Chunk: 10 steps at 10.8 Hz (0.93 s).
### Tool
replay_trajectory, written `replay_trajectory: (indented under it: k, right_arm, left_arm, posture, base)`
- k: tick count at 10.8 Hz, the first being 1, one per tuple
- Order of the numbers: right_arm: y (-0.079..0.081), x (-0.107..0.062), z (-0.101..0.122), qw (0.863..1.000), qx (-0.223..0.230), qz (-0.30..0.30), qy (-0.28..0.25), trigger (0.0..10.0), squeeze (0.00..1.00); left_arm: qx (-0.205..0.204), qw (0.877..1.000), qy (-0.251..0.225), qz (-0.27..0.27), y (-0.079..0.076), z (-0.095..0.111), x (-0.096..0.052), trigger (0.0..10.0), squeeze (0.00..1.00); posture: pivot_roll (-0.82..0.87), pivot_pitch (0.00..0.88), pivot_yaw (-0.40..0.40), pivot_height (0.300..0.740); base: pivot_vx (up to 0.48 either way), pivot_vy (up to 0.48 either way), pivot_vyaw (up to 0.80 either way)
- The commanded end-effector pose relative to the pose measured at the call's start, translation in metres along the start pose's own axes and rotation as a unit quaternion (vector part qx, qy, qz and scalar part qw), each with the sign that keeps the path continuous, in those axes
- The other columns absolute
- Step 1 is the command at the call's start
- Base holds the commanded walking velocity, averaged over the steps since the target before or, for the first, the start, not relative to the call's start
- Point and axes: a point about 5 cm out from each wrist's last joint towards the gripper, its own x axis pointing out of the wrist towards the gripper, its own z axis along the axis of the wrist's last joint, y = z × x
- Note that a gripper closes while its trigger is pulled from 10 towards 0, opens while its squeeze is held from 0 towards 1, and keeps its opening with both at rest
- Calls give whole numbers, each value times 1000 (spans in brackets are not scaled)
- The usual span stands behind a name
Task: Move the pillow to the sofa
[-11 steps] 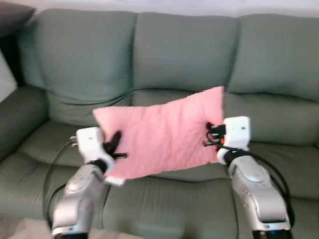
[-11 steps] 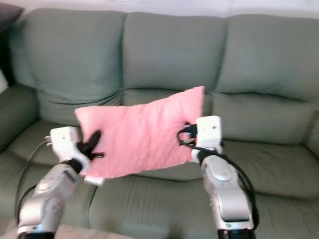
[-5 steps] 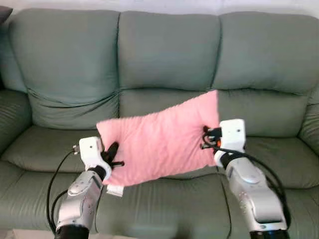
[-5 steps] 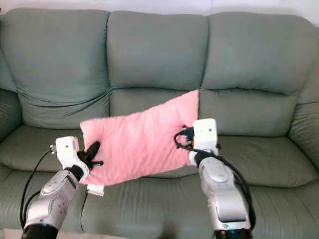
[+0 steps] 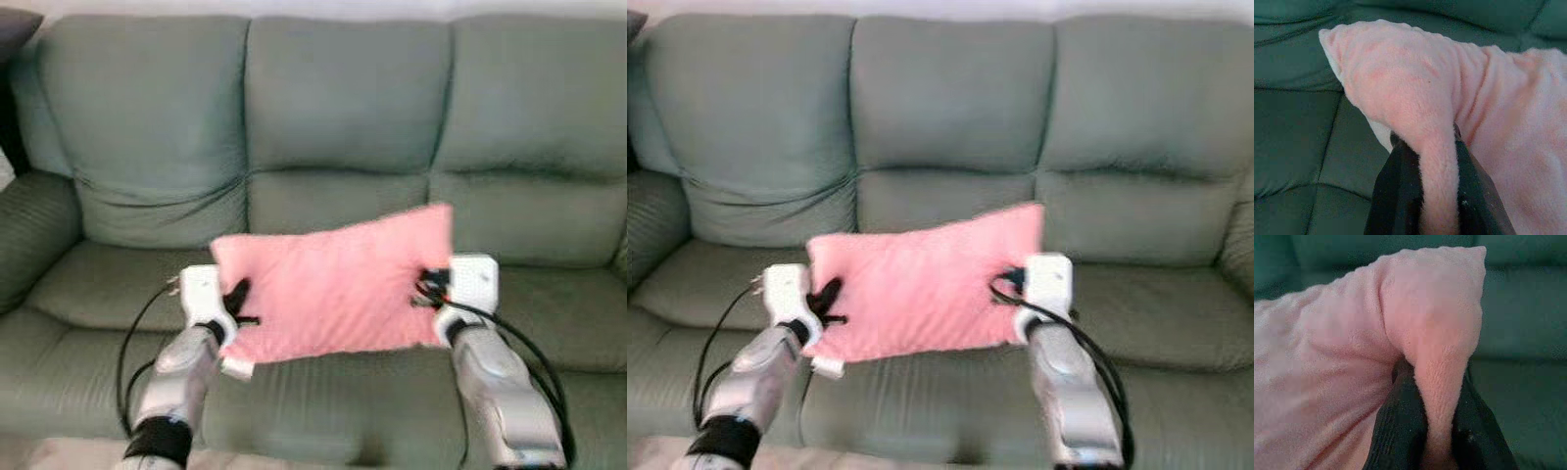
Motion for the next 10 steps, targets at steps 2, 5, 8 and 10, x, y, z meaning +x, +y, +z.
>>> replay_trajectory:
  k: [2, 5, 8, 10]
  right_arm:
    - [-11, -9, 2, 999, 21, -38, -21, 10000, 0]
    - [-17, -16, -6, 997, 42, -56, -20, 10000, 0]
    - [-18, 7, 14, 997, 45, -42, -53, 10000, 0]
    - [-20, 20, 29, 996, 23, -33, -75, 10000, 0]
  left_arm:
    - [11, 1000, 2, -23, -9, 0, 8, 10000, 0]
    - [35, 998, -11, -41, -15, 16, 22, 10000, 0]
    - [19, 998, -56, 12, 1, 42, 30, 10000, 0]
    - [5, 997, -62, 39, 9, 46, 31, 10000, 0]
  posture:
    - [-207, 174, 100, 740]
    - [-199, 230, 136, 740]
    - [-190, 258, 122, 740]
    - [-196, 278, 107, 740]
  base:
    - [0, 0, 0]
    - [0, 0, 0]
    - [0, 0, 0]
    - [0, 0, 0]
